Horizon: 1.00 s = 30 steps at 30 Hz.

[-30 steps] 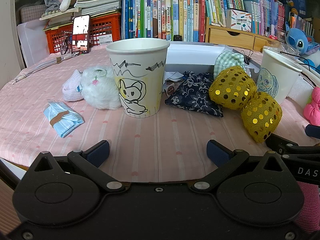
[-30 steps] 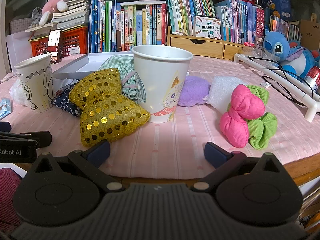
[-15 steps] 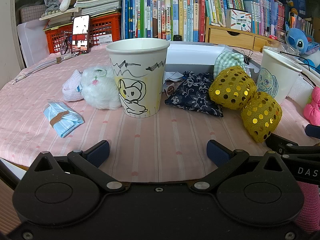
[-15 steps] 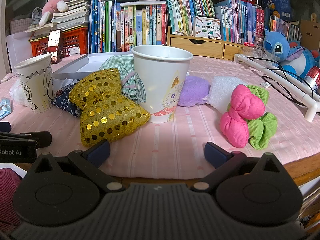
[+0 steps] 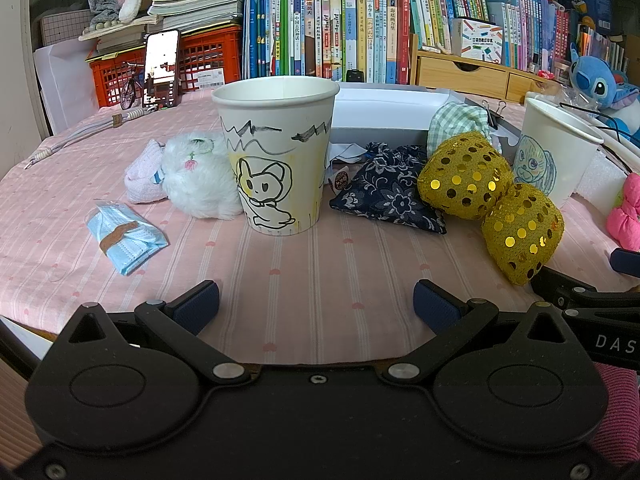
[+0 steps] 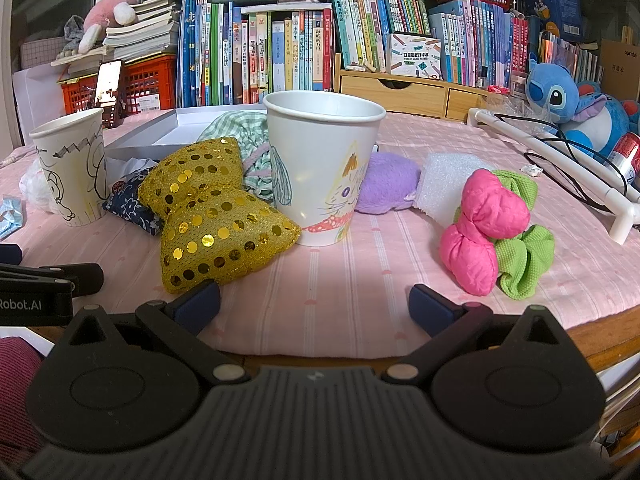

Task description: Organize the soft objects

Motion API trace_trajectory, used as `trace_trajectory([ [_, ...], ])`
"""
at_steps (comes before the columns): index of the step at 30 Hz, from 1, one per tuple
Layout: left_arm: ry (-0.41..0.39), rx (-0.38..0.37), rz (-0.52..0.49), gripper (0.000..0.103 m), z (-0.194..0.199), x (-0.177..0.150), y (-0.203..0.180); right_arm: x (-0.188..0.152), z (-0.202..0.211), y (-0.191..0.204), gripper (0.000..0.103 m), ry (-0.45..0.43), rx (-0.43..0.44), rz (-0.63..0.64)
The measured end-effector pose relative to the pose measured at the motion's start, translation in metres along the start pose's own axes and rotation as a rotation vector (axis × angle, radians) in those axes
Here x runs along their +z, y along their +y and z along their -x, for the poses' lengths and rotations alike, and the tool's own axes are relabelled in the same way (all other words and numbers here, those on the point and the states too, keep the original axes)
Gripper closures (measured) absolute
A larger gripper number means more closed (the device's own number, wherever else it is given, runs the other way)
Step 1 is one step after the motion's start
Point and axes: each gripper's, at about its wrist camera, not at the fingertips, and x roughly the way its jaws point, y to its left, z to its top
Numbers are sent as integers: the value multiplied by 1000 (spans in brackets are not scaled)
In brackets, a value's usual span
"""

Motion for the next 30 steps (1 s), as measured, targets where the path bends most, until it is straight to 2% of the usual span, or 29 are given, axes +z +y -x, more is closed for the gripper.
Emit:
trace_trajectory([
  [13,-1,0,0,0,0,0,0,-2,1,0,0,-10,1,0],
  [22,-34,2,5,0,1,-5,0,-5,1,-3,0,-33,12,-1],
  [30,-43,-32,25,0,14,-4,8,-4,4,-4,0,-37,32,-11],
])
